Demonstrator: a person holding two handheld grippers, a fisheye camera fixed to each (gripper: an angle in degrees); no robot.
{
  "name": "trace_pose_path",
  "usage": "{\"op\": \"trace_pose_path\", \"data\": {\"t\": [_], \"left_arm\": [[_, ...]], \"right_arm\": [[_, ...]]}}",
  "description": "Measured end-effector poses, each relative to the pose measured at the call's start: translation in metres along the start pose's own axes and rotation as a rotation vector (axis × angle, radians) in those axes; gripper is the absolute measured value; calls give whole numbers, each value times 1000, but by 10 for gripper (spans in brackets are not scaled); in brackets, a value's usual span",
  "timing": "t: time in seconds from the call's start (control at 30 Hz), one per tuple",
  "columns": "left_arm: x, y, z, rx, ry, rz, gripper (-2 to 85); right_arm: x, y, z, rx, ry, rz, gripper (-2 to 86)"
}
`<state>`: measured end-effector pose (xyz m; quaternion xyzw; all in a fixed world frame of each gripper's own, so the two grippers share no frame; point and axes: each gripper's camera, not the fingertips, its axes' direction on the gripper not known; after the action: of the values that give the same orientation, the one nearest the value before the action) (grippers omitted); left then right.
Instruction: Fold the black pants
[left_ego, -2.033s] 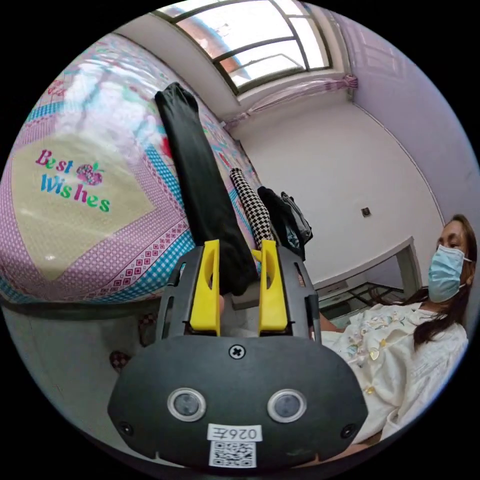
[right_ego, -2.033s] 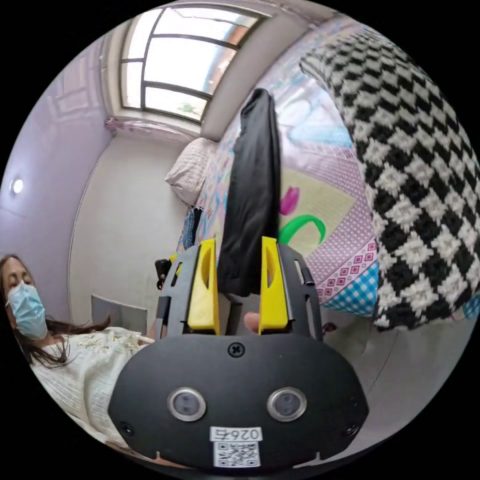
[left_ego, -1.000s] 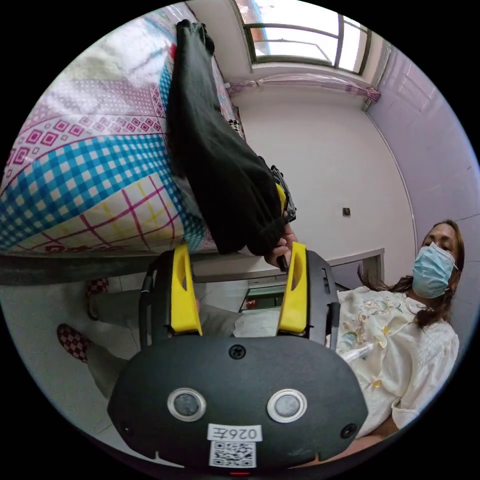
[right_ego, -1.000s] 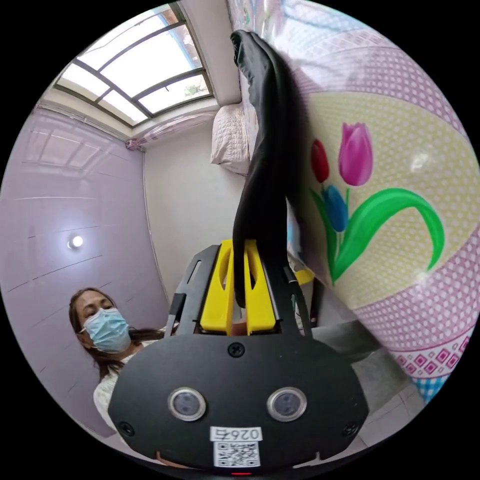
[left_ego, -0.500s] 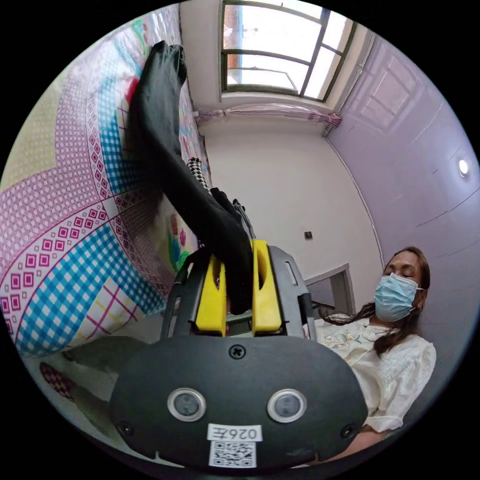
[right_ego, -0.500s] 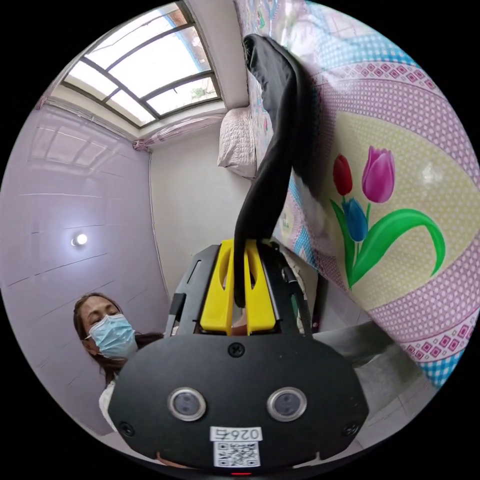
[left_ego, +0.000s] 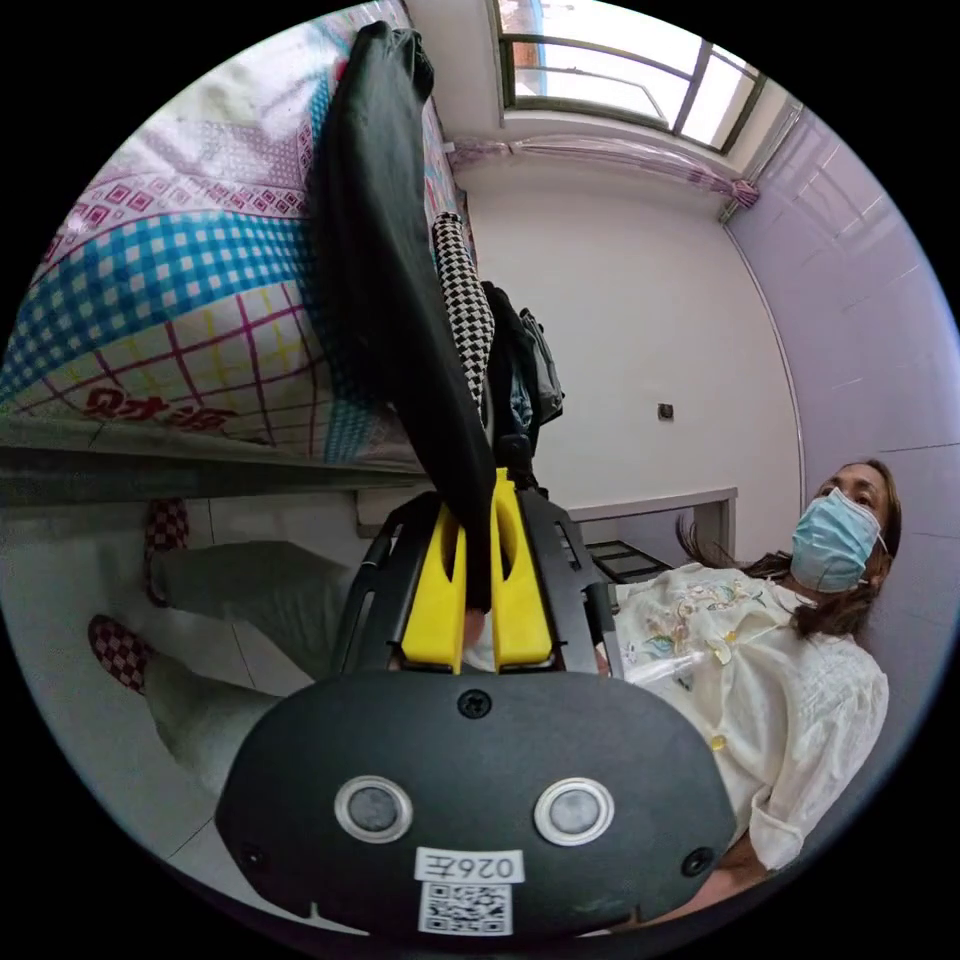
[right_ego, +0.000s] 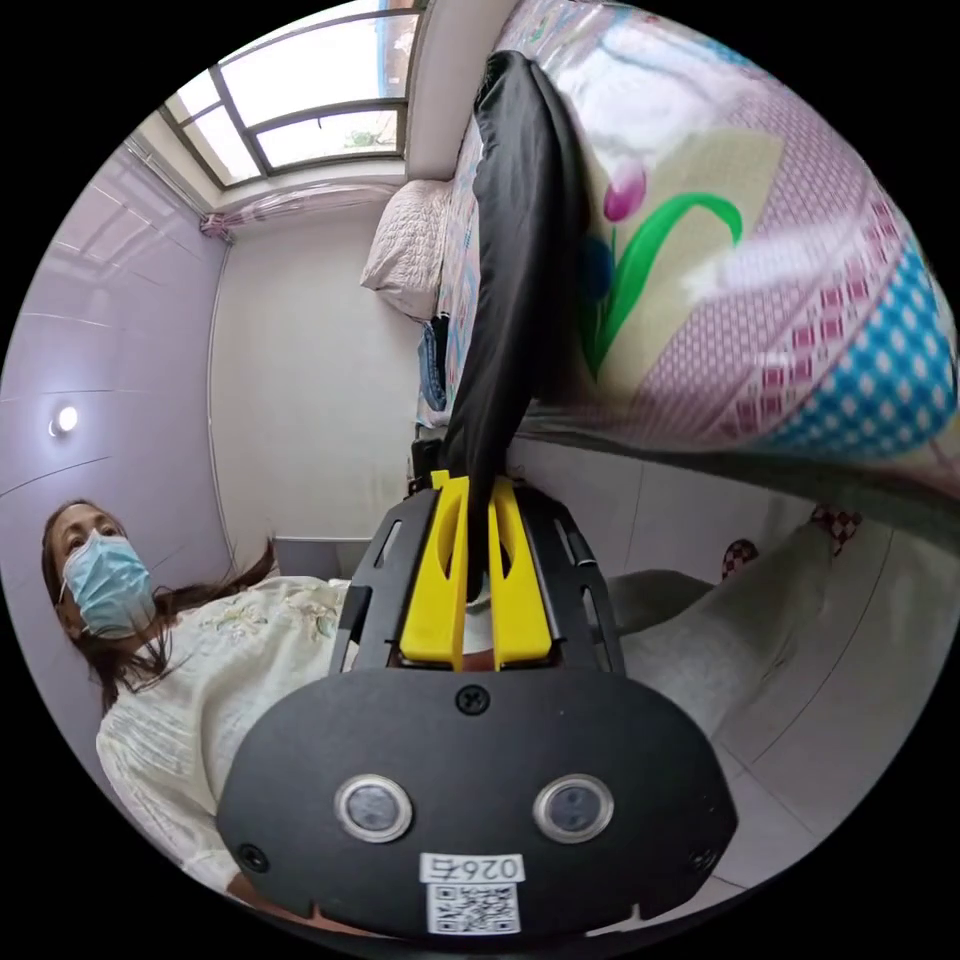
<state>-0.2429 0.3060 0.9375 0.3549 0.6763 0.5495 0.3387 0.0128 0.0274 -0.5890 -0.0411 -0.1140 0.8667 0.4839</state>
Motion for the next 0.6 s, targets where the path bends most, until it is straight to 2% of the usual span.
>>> {"op": "trace_pose_path", "data": {"t": [0.17, 0.3, 0.4, 0.6], "left_arm": [[-3, 32, -9, 9, 134, -40, 31], [8, 20, -20, 48, 234, -30, 35], [18, -15, -30, 74, 280, 12, 38], [3, -130, -59, 128, 252, 37, 45]], "right_arm": [[-7, 52, 3, 46, -127, 20, -6], [-30, 51, -5, 89, -195, -16, -6], [-53, 20, -15, 113, -237, -66, -7], [-71, -110, -25, 108, -230, -118, -3]]}}
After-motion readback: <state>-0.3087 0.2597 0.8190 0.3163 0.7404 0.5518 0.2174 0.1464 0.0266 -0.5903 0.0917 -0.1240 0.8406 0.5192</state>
